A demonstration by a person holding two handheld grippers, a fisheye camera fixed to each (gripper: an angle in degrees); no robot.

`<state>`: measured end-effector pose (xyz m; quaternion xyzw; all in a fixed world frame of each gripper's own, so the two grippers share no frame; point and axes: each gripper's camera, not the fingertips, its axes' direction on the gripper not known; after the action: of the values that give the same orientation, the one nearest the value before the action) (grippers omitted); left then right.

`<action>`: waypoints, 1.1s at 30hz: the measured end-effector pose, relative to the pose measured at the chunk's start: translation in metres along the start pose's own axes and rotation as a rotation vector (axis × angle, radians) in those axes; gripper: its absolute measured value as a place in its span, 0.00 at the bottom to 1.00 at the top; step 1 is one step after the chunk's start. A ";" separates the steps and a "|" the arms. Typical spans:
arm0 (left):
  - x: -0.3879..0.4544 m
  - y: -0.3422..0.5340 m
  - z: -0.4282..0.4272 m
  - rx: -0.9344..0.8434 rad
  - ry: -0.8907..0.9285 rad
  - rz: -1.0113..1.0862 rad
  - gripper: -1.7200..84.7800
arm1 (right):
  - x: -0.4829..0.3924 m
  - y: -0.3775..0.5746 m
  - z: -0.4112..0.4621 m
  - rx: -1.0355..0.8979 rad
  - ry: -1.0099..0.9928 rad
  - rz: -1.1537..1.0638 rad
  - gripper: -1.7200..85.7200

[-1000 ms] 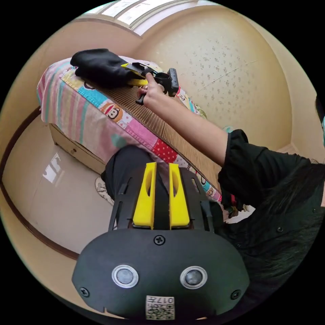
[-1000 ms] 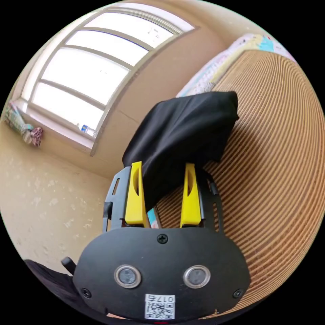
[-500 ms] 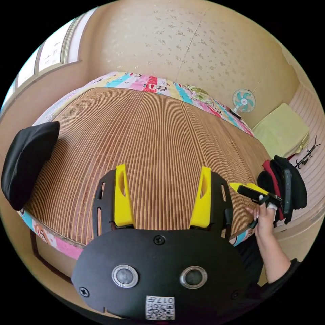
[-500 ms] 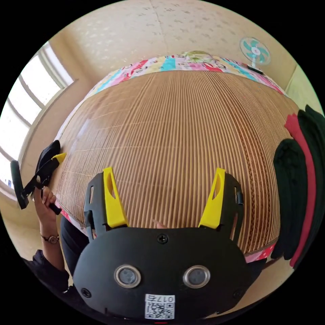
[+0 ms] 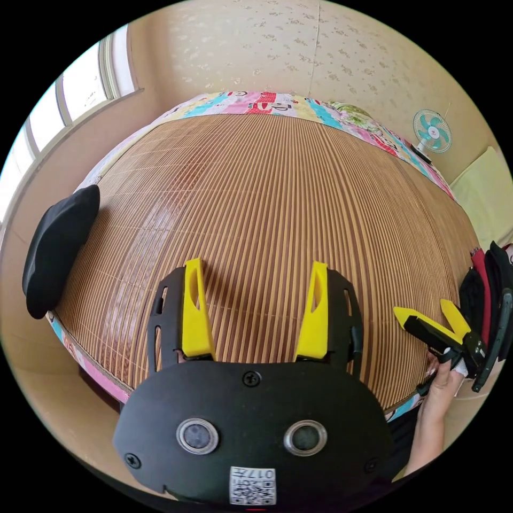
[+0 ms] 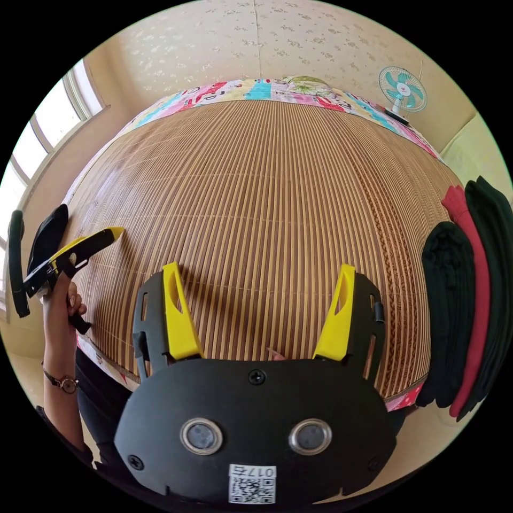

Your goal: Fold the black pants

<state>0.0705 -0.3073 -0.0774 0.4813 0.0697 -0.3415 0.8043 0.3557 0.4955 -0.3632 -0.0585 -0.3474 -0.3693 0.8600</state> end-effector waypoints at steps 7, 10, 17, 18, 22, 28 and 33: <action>0.008 0.005 -0.001 -0.008 -0.029 0.004 0.32 | -0.015 -0.001 -0.002 -0.013 0.004 -0.001 0.45; 0.008 0.010 -0.002 -0.001 -0.014 0.009 0.32 | -0.019 0.000 -0.003 -0.013 0.004 -0.001 0.45; 0.011 0.010 0.001 -0.007 -0.019 0.012 0.32 | -0.026 0.000 -0.004 -0.013 0.006 -0.001 0.45; 0.011 0.011 0.001 -0.007 -0.021 0.012 0.32 | -0.027 0.000 -0.004 -0.013 0.006 -0.001 0.45; 0.011 0.011 0.002 -0.007 -0.022 0.012 0.32 | -0.029 0.000 -0.005 -0.013 0.007 0.000 0.45; 0.010 0.012 0.004 -0.011 -0.023 0.012 0.32 | -0.029 -0.001 -0.006 -0.013 0.008 0.000 0.45; 0.012 0.015 0.005 -0.004 -0.048 0.017 0.32 | -0.029 -0.002 -0.007 -0.014 0.010 0.000 0.45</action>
<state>0.0876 -0.3120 -0.0692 0.4718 0.0473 -0.3460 0.8096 0.3442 0.5090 -0.3869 -0.0626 -0.3407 -0.3719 0.8612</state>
